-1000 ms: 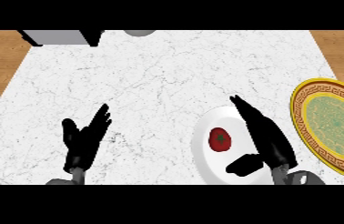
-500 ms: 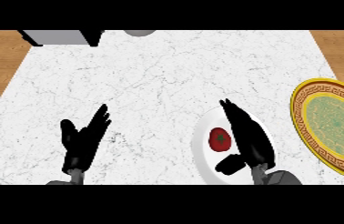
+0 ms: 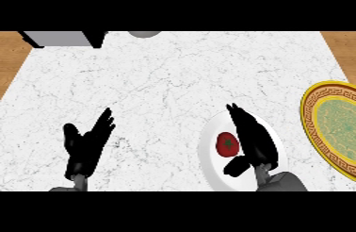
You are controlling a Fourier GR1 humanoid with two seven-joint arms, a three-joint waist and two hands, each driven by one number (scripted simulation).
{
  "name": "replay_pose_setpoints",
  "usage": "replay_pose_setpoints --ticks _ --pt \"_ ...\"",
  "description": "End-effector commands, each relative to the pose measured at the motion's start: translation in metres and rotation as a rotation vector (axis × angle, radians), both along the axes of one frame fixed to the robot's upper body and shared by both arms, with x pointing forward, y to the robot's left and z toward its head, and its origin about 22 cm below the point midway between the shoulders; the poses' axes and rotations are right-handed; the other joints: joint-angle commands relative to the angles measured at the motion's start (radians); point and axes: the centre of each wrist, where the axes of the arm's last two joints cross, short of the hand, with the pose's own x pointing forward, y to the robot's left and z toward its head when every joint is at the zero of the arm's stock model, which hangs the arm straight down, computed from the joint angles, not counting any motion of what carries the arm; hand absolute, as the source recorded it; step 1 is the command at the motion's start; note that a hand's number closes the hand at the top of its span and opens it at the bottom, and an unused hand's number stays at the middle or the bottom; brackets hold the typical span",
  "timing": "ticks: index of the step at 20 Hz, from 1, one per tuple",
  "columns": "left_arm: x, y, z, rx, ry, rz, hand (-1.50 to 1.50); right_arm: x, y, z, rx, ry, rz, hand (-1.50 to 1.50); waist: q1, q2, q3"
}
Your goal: Pick the tomato from the plate and place it in the plate
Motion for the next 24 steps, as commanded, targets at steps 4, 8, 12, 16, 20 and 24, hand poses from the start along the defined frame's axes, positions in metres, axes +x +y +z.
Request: replay_pose_setpoints --ticks 4,8,12,16,20,24 --pt "-0.005 0.003 0.012 -0.006 -0.013 0.001 0.00 0.013 0.011 -0.025 -0.010 0.019 0.018 -1.50 0.001 0.000 0.000" --pt "0.005 0.016 0.014 0.012 -0.009 0.016 0.00 0.001 0.021 -0.036 -0.107 0.029 0.124 1.50 0.001 0.000 0.000" --pt "-0.003 0.009 0.006 0.007 -0.008 0.007 0.00 0.006 -0.010 -0.026 -0.143 -0.009 0.115 1.50 -0.001 -0.001 0.000" --pt "0.019 0.002 0.010 -0.010 -0.023 -0.008 0.00 0.031 -0.011 -0.018 -0.148 -0.061 0.119 1.50 -0.001 0.000 0.000" --pt "-0.007 0.003 -0.013 -0.003 0.008 0.031 0.00 -0.078 -0.019 -0.029 -0.110 -0.128 0.222 1.50 -0.031 -0.007 -0.001" --pt "-0.003 0.010 0.001 -0.001 0.003 0.064 0.00 -0.155 -0.017 -0.022 -0.011 -0.189 0.312 1.50 -0.069 -0.017 0.000"
